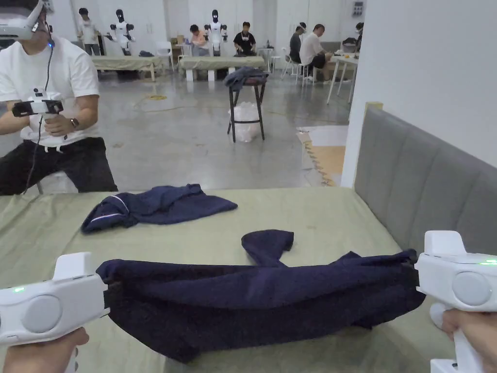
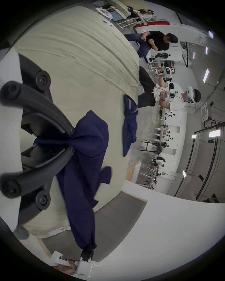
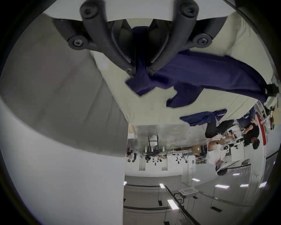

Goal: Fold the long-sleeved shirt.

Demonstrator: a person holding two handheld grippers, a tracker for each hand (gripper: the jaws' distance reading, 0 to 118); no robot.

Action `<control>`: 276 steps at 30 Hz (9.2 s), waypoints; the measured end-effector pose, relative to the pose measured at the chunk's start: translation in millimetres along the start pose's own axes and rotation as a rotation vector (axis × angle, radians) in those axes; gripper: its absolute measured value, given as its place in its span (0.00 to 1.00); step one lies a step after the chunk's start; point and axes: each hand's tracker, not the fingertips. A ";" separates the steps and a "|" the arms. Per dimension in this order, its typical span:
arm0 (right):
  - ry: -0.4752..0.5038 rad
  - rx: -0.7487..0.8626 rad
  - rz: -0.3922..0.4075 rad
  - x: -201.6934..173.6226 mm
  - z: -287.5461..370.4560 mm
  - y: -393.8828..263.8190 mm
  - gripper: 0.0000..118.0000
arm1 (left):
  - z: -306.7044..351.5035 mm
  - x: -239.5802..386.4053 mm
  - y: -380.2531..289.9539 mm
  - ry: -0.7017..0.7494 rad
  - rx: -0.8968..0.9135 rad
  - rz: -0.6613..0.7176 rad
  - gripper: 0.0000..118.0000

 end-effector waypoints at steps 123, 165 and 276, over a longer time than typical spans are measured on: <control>-0.022 0.086 0.118 -92.5 -225.9 274.8 0.00 | -217.0 65.1 270.7 0.025 0.150 -0.020 0.13; 0.193 -0.451 0.229 -38.0 75.1 -198.6 1.00 | 68.1 -22.1 -199.8 0.035 -0.247 -0.060 0.90; -0.034 0.503 0.167 -102.6 38.2 545.5 0.00 | 27.0 100.5 503.1 0.020 0.522 0.007 0.13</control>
